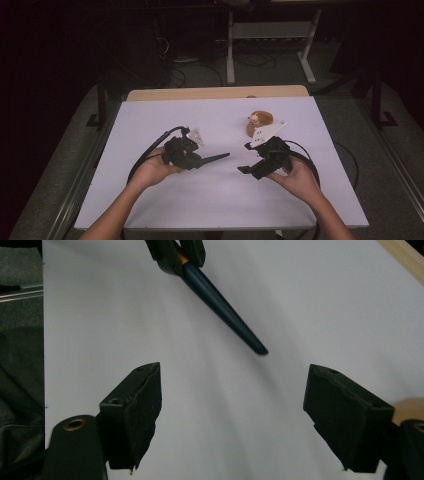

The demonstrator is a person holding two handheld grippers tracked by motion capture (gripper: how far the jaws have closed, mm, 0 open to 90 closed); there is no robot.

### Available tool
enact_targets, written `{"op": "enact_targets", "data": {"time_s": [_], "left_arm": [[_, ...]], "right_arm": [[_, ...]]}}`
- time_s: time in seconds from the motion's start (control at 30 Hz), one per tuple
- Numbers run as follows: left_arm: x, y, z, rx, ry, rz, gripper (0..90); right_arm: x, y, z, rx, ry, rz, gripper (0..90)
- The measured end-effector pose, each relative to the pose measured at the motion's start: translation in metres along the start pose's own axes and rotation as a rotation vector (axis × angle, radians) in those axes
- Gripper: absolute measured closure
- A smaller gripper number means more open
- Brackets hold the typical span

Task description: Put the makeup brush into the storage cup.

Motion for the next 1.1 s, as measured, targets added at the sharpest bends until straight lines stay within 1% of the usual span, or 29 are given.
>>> {"op": "enact_targets", "data": {"time_s": [0.03, 0.07, 0.1, 0.17, 0.2, 0.23, 0.33, 0.37, 0.4, 0.43, 0.47, 0.5, 0.53, 0.57, 0.6, 0.63, 0.67, 0.7, 0.73, 0.77, 0.8, 0.83, 0.87, 0.9, 0.93, 0.97, 1.03, 1.1], "left_arm": [[0.000, 0.000, 0.000, 0.000, 0.000, 0.000, 73.2], [0.002, 0.001, 0.004, -0.008, -0.005, 0.004, 73.2], [0.004, 0.002, 0.008, -0.021, -0.020, 0.006, 73.2], [0.007, 0.003, 0.015, -0.046, -0.020, 0.020, 73.2], [0.007, 0.003, 0.015, -0.046, -0.020, 0.020, 73.2], [0.010, 0.005, 0.020, -0.068, -0.038, 0.020, 73.2], [0.015, 0.006, 0.028, -0.095, -0.062, 0.033, 73.2], [0.015, 0.006, 0.028, -0.095, -0.062, 0.033, 73.2], [0.017, 0.007, 0.031, -0.107, -0.068, 0.039, 73.2], [0.019, 0.008, 0.033, -0.116, -0.074, 0.041, 73.2], [0.020, 0.009, 0.035, -0.122, -0.083, 0.042, 73.2], [0.021, 0.009, 0.037, -0.127, -0.090, 0.040, 73.2], [0.022, 0.010, 0.040, -0.141, -0.110, 0.039, 73.2], [0.022, 0.010, 0.040, -0.141, -0.110, 0.039, 73.2], [0.023, 0.010, 0.042, -0.149, -0.108, 0.044, 73.2], [0.024, 0.009, 0.044, -0.157, -0.111, 0.045, 73.2], [0.024, 0.008, 0.045, -0.164, -0.114, 0.043, 73.2], [0.024, 0.008, 0.047, -0.169, -0.116, 0.040, 73.2], [0.024, 0.007, 0.049, -0.172, -0.113, 0.042, 73.2], [0.024, 0.007, 0.049, -0.176, -0.114, 0.041, 73.2], [0.025, 0.006, 0.051, -0.187, -0.105, 0.045, 73.2], [0.025, 0.006, 0.052, -0.190, -0.103, 0.046, 73.2], [0.026, 0.006, 0.051, -0.195, -0.117, 0.044, 73.2], [0.026, 0.005, 0.052, -0.197, -0.121, 0.043, 73.2], [0.026, 0.005, 0.053, -0.200, -0.113, 0.043, 73.2], [0.026, 0.005, 0.053, -0.200, -0.116, 0.043, 73.2], [0.025, 0.005, 0.053, -0.208, -0.122, 0.040, 73.2], [0.024, 0.004, 0.054, -0.214, -0.133, 0.038, 73.1]], "right_arm": [[0.000, 0.000, 0.000, 0.000, 0.000, 0.000, 22.7], [0.002, -0.002, -0.001, 0.008, 0.009, 0.001, 22.9], [0.005, -0.008, -0.002, 0.024, 0.017, -0.012, 23.1], [0.006, -0.012, -0.003, 0.039, 0.027, -0.018, 24.7], [0.007, -0.014, -0.005, 0.049, 0.028, -0.020, 26.3], [0.008, -0.016, -0.006, 0.058, 0.043, -0.020, 27.0], [0.009, -0.023, -0.012, 0.095, 0.073, -0.031, 30.4], [0.009, -0.025, -0.013, 0.113, 0.079, -0.040, 31.8], [0.009, -0.028, -0.016, 0.137, 0.082, -0.043, 34.0], [0.009, -0.028, -0.016, 0.137, 0.082, -0.043, 34.0], [0.007, -0.031, -0.018, 0.165, 0.113, -0.054, 37.4], [0.007, -0.032, -0.019, 0.181, 0.114, -0.058, 40.1], [0.006, -0.033, -0.021, 0.202, 0.109, -0.062, 42.2], [0.006, -0.033, -0.021, 0.202, 0.109, -0.062, 42.2], [0.004, -0.034, -0.024, 0.222, 0.118, -0.077, 46.3], [0.004, -0.034, -0.024, 0.222, 0.118, -0.077, 46.3], [0.003, -0.034, -0.025, 0.228, 0.121, -0.083, 49.4], [0.002, -0.034, -0.028, 0.247, 0.126, -0.088, 51.4], [0.002, -0.035, -0.029, 0.251, 0.133, -0.091, 53.8], [0.001, -0.034, -0.031, 0.265, 0.135, -0.102, 57.5], [0.000, -0.034, -0.034, 0.285, 0.152, -0.104, 61.4], [0.000, -0.034, -0.034, 0.285, 0.152, -0.104, 61.4], [-0.002, -0.035, -0.035, 0.289, 0.154, -0.116, 63.8], [-0.002, -0.035, -0.035, 0.289, 0.154, -0.116, 63.8], [-0.003, -0.035, -0.035, 0.297, 0.152, -0.121, 67.7], [-0.003, -0.035, -0.036, 0.304, 0.160, -0.119, 70.5], [-0.004, -0.035, -0.038, 0.316, 0.168, -0.125, 72.4], [-0.005, -0.035, -0.041, 0.332, 0.188, -0.132, 74.6]]}}
Point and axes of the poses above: each handheld gripper's, and its own axes: y roughly backward along the jaws, x roughly out of its top, z roughly to its right, the point moved 8 cm from there along -y, roughly forward along the jaws, and after that the axes turned 14 degrees about z, right-handed, at the moved point
